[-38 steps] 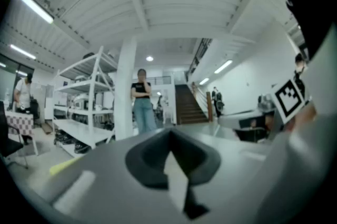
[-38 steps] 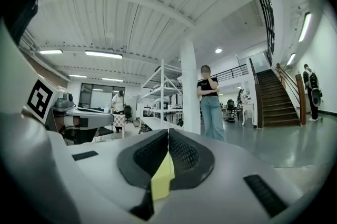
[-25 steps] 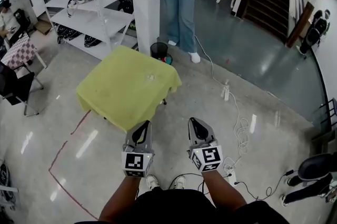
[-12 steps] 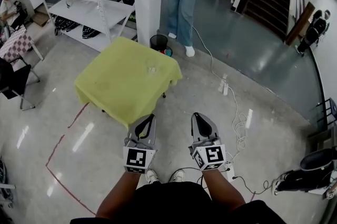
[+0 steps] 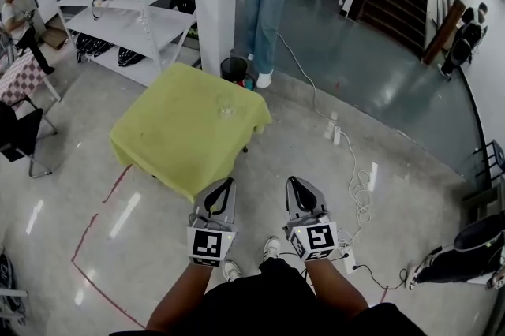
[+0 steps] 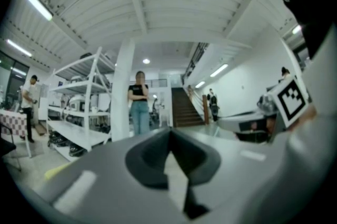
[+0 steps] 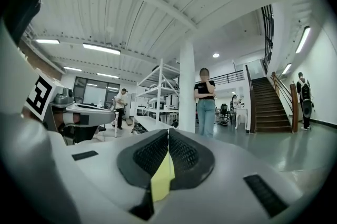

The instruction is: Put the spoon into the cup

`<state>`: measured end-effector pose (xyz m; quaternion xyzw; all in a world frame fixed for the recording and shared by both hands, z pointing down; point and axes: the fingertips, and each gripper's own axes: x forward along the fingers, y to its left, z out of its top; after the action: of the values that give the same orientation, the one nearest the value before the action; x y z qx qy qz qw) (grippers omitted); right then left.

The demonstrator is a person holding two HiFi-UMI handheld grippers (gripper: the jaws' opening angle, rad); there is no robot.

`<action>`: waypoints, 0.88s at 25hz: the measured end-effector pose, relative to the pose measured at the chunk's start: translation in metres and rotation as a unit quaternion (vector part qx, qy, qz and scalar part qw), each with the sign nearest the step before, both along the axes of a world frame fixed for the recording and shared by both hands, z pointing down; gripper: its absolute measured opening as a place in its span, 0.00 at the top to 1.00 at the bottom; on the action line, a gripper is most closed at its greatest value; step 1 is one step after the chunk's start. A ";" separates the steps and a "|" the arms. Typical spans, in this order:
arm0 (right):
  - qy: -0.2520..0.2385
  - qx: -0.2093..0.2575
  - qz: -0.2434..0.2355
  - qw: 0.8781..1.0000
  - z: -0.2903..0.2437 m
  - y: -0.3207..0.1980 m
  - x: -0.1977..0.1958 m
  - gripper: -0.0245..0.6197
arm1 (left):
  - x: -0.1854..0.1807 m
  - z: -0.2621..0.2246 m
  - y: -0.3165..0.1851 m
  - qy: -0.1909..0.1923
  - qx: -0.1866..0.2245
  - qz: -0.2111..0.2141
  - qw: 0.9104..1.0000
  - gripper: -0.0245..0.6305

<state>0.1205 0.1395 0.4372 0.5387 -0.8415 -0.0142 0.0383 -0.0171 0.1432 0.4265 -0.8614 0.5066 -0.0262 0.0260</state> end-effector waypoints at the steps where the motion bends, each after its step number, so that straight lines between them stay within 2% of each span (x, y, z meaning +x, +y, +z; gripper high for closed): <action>1: 0.003 -0.002 -0.002 1.000 0.002 -0.004 0.001 0.95 | 0.002 0.000 -0.005 0.003 -0.002 -0.001 1.000 0.95; 7: 0.005 0.002 -0.007 1.000 -0.001 -0.039 0.016 0.95 | 0.017 0.008 -0.036 -0.001 -0.015 -0.010 1.000 0.95; 12: -0.004 0.003 -0.007 1.000 -0.002 -0.077 0.040 0.95 | 0.038 0.004 -0.069 0.008 -0.007 -0.021 1.000 0.95; 16: -0.012 0.002 -0.019 1.000 0.002 -0.110 0.058 0.95 | 0.057 0.008 -0.099 0.000 -0.009 -0.031 0.999 0.95; 22: -0.033 -0.022 -0.041 0.998 0.004 -0.153 0.093 0.95 | 0.085 0.024 -0.137 -0.007 -0.038 -0.042 0.998 0.95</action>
<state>0.2133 -0.0135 0.4413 0.5028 -0.8639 0.0210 0.0217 0.0676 0.0058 0.4508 -0.8393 0.5411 -0.0528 -0.0040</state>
